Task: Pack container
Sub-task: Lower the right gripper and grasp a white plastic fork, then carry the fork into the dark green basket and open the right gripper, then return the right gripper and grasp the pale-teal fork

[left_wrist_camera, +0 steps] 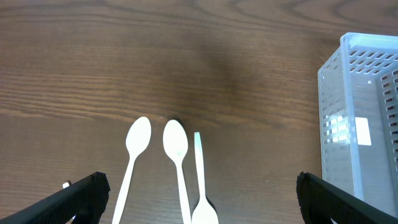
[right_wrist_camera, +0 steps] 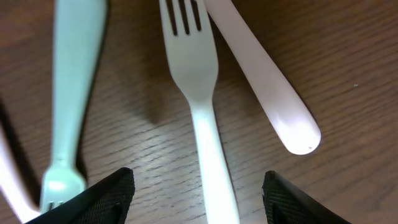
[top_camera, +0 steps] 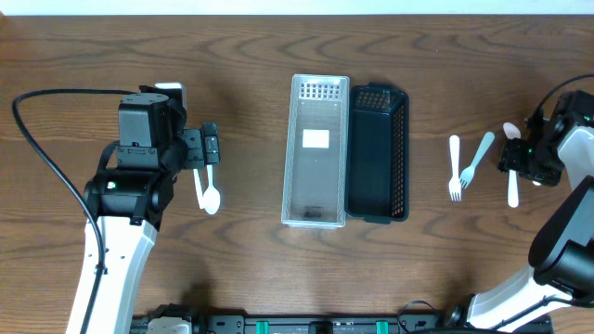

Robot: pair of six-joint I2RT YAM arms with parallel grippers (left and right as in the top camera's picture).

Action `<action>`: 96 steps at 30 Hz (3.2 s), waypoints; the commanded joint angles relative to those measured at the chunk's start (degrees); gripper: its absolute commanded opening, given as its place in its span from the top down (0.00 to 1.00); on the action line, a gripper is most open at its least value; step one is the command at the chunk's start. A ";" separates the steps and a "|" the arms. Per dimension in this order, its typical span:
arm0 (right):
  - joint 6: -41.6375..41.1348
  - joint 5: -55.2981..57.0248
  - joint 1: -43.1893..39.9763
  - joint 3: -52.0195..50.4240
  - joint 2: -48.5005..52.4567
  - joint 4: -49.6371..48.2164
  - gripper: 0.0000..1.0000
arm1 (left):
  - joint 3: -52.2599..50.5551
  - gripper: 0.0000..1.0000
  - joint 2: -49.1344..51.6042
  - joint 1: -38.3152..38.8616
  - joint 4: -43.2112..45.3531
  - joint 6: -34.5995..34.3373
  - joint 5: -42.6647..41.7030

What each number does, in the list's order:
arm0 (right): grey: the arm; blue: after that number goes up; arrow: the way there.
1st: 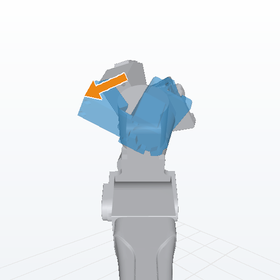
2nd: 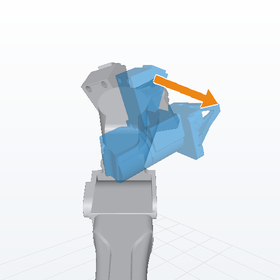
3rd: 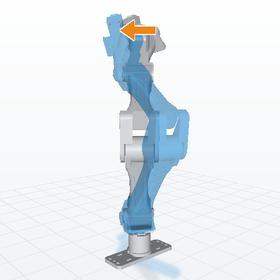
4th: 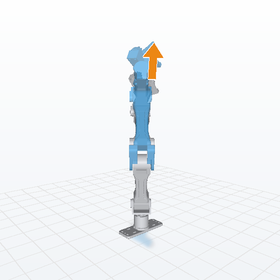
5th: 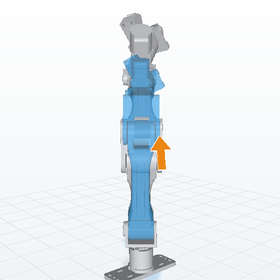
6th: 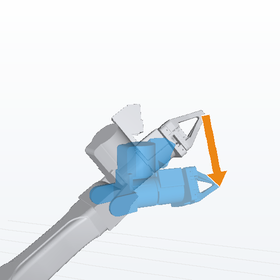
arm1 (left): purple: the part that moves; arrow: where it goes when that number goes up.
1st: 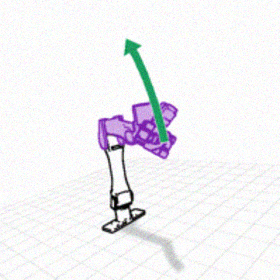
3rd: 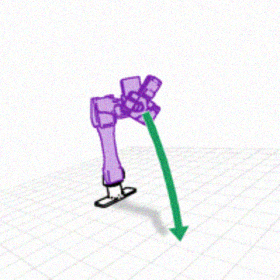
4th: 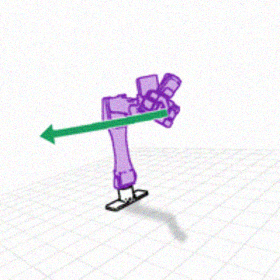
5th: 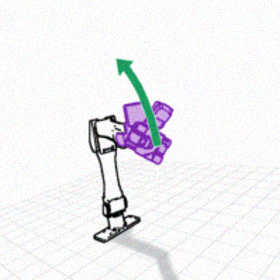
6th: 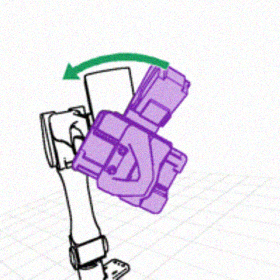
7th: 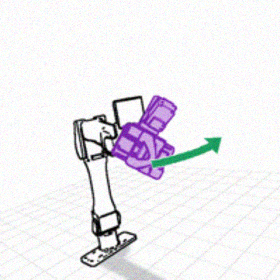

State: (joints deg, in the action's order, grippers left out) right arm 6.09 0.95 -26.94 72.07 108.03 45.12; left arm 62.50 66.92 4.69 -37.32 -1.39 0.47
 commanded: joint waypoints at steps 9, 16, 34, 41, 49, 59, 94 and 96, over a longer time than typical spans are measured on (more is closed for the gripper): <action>0.85 1.53 -0.66 1.16 5.66 -3.41 0.34 | 1.16 0.02 0.22 -0.28 -0.17 0.96 1.11; 0.61 1.62 -0.66 1.16 7.17 -3.56 0.50 | 1.16 0.02 0.22 -0.28 -0.17 0.96 1.11; -9.07 -2.91 -0.11 2.97 1.55 -0.35 0.99 | 1.16 0.02 0.22 -0.28 -0.17 0.96 1.11; -9.11 -13.64 5.62 9.35 -13.79 -0.09 0.99 | 1.16 0.02 0.28 -0.28 -0.17 0.96 1.11; -12.68 -14.03 24.20 10.36 -22.95 -0.28 0.99 | 1.16 0.02 0.52 -0.28 -0.17 0.96 1.11; -21.62 -7.98 41.24 8.74 -10.12 -0.85 0.99 | 1.16 0.02 0.66 -0.28 -0.17 0.96 1.11; -24.33 7.87 12.96 8.17 -6.03 8.52 0.31 | 1.16 0.02 0.83 -0.28 -0.17 0.96 1.11; -24.06 7.78 12.66 8.17 -3.17 6.69 0.30 | 1.16 0.02 0.83 -0.28 -0.17 0.96 1.11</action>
State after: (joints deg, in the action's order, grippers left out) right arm -18.81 8.56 -13.61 80.58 102.30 52.75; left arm 62.50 67.40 4.69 -37.34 -1.23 0.47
